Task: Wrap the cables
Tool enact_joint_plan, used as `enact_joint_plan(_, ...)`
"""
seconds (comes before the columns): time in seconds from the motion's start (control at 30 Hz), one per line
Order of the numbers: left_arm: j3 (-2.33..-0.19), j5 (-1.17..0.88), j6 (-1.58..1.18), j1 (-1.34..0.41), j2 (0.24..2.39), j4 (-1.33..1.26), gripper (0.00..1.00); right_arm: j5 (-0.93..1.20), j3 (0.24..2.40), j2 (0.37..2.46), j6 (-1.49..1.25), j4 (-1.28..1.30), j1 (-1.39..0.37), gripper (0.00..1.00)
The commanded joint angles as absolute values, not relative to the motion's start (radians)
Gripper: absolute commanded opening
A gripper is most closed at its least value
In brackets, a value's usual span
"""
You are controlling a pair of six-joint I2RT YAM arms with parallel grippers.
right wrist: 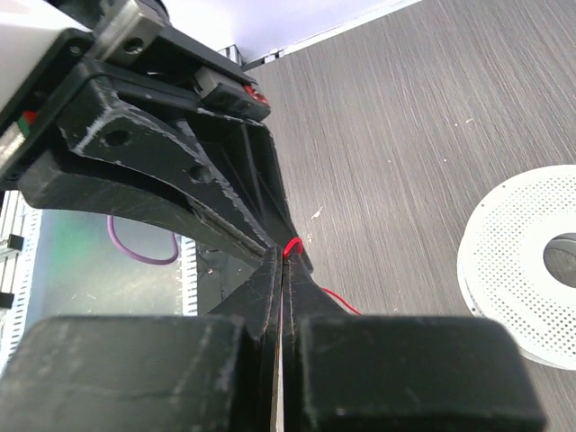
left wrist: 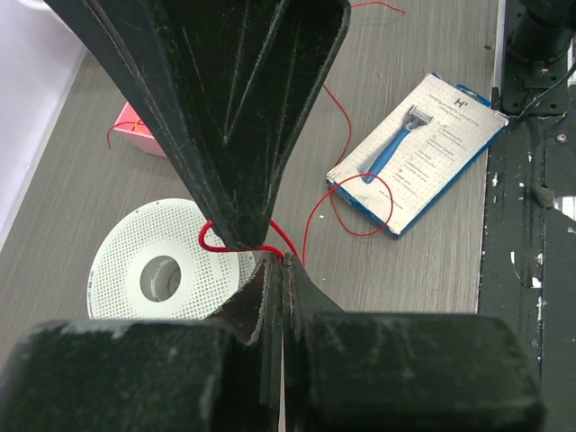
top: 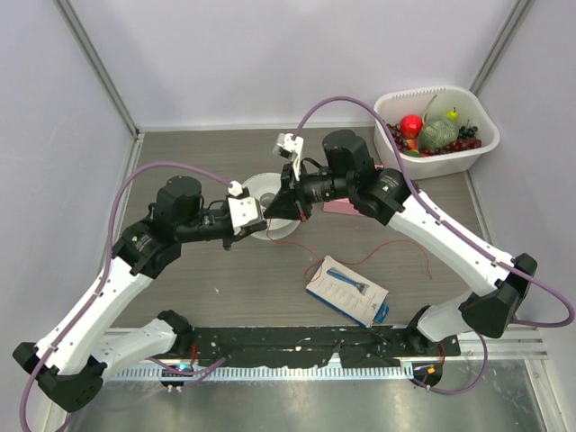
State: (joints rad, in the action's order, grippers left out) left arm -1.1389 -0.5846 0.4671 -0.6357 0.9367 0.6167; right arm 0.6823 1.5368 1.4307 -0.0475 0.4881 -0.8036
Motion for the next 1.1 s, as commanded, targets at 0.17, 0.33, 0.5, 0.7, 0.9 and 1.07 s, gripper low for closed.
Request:
enact_joint_plan(0.17, -1.207, -0.618, 0.437, -0.577, 0.881, 0.739, 0.38, 0.693, 1.513, 1.347, 0.142, 0.569, -0.795, 0.01)
enact_joint_plan(0.33, -1.209, -0.637, 0.4, -0.549, 0.818, 0.73, 0.42, 0.715, 1.503, 1.335, 0.271, 0.661, -0.795, 0.01)
enact_joint_plan(0.5, -1.229, -0.675, 0.382, -0.543, 0.831, 0.667, 0.33, 0.753, 1.538, 1.359, 0.366, 0.729, -0.807, 0.01)
enact_joint_plan(0.7, -1.264, -0.779, 0.385, -0.542, 0.917, 0.633, 0.25, 0.759, 1.597, 1.4, 0.414, 0.798, -0.836, 0.0)
enact_joint_plan(0.9, -1.243, -0.83, 0.442, -0.551, 0.942, 0.643, 0.25, 0.758, 1.609, 1.401, 0.41, 0.799, -0.847, 0.01)
enact_joint_plan(1.07, -1.229, -0.847, 0.445, -0.563, 0.959, 0.652, 0.25, 0.756, 1.618, 1.405, 0.397, 0.796, -0.854, 0.01)
